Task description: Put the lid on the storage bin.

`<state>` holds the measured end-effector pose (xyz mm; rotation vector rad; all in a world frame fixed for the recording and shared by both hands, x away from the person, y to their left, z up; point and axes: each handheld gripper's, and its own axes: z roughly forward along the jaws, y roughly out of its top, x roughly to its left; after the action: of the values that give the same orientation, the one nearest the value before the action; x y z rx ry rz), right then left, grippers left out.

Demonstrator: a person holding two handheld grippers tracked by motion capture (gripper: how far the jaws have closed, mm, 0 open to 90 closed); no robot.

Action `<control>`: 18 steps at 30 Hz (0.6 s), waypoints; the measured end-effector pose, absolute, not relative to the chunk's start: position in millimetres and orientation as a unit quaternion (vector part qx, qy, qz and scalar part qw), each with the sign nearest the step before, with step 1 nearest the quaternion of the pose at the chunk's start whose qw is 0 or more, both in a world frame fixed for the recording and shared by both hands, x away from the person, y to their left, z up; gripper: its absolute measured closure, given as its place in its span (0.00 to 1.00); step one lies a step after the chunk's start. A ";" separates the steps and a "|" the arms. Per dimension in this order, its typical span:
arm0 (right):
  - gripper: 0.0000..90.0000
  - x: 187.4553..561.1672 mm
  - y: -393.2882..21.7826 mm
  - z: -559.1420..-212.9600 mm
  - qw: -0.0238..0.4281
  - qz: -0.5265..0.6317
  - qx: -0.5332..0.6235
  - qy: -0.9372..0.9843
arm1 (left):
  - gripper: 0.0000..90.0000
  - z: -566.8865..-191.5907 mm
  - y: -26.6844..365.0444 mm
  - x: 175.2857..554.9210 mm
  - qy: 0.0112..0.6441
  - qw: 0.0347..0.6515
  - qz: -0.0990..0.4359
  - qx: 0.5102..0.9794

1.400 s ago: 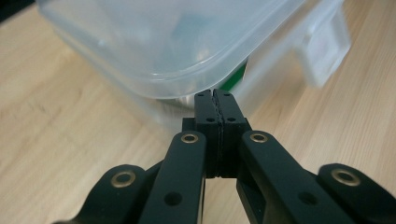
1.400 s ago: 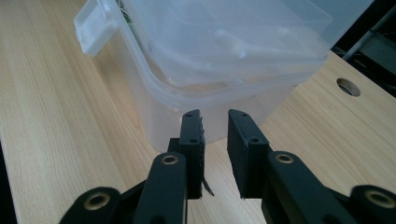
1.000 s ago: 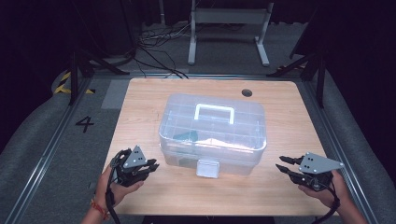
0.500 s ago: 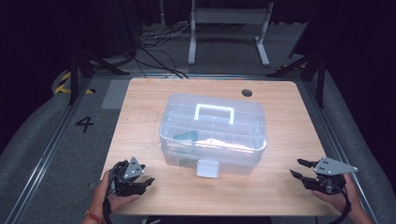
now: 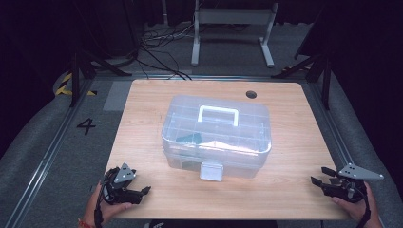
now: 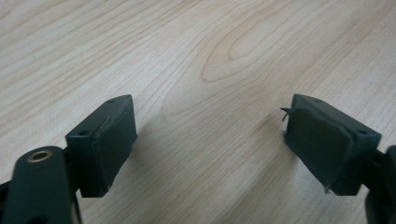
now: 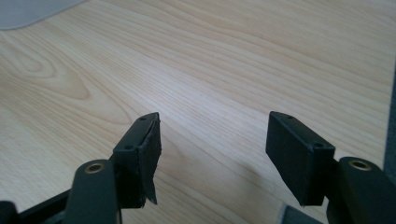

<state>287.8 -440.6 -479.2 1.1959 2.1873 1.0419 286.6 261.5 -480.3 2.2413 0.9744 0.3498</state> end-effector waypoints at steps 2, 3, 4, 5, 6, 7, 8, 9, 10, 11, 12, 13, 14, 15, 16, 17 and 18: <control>0.37 288.7 -444.8 -484.9 0.217 0.369 0.447 0.785 | 0.16 -483.0 262.8 285.2 0.370 0.339 0.142 0.853; 0.36 289.5 -445.3 -486.2 0.219 0.365 0.453 0.783 | 0.16 -483.5 262.2 284.4 0.376 0.340 0.139 0.851; 0.34 290.2 -445.6 -486.8 0.219 0.362 0.458 0.781 | 0.15 -483.4 262.0 284.2 0.377 0.340 0.140 0.850; 0.34 290.2 -445.6 -486.8 0.219 0.362 0.458 0.781 | 0.15 -483.4 262.0 284.2 0.377 0.340 0.140 0.850; 0.32 290.8 -445.8 -487.1 0.219 0.360 0.460 0.781 | 0.15 -483.4 261.9 284.0 0.378 0.340 0.141 0.850; 0.29 292.2 -445.7 -487.6 0.210 0.356 0.464 0.783 | 0.15 -483.5 261.5 283.9 0.379 0.340 0.141 0.849; 0.29 293.0 -445.9 -487.8 0.207 0.357 0.464 0.784 | 0.15 -483.1 261.9 284.3 0.375 0.337 0.146 0.851; 0.29 293.0 -445.9 -487.8 0.207 0.357 0.464 0.784 | 0.15 -483.3 261.4 283.8 0.379 0.338 0.144 0.849; 0.28 293.3 -445.1 -487.8 0.208 0.356 0.468 0.782 | 0.15 -483.5 261.1 283.4 0.382 0.339 0.141 0.848; 0.28 293.4 -444.4 -487.9 0.210 0.355 0.469 0.781 | 0.15 -483.6 261.0 283.3 0.383 0.339 0.142 0.848; 0.28 293.7 -444.0 -488.0 0.211 0.355 0.470 0.780 | 0.15 -483.6 260.9 283.3 0.383 0.339 0.143 0.847; 0.28 293.7 -444.0 -488.0 0.211 0.355 0.470 0.780 | 0.15 -483.6 260.9 283.3 0.383 0.339 0.143 0.847; 0.28 294.0 -443.6 -488.0 0.212 0.355 0.471 0.780 | 0.15 -483.3 261.4 283.6 0.380 0.336 0.146 0.849; 0.28 294.3 -443.3 -487.9 0.212 0.354 0.472 0.779 | 0.15 -483.5 261.3 283.5 0.380 0.338 0.146 0.848; 0.28 294.4 -443.2 -487.9 0.212 0.354 0.473 0.779 | 0.15 -483.0 261.4 283.3 0.381 0.335 0.146 0.849; 0.28 294.5 -443.2 -487.9 0.212 0.354 0.473 0.779 | 0.15 -483.2 261.3 283.3 0.381 0.336 0.146 0.849; 0.28 294.6 -442.9 -488.0 0.212 0.354 0.474 0.778 | 0.15 -482.8 261.4 283.2 0.381 0.334 0.146 0.850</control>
<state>294.6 -442.9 -488.0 1.3162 2.1599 0.9831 283.2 261.4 -482.8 2.2189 0.9947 0.3803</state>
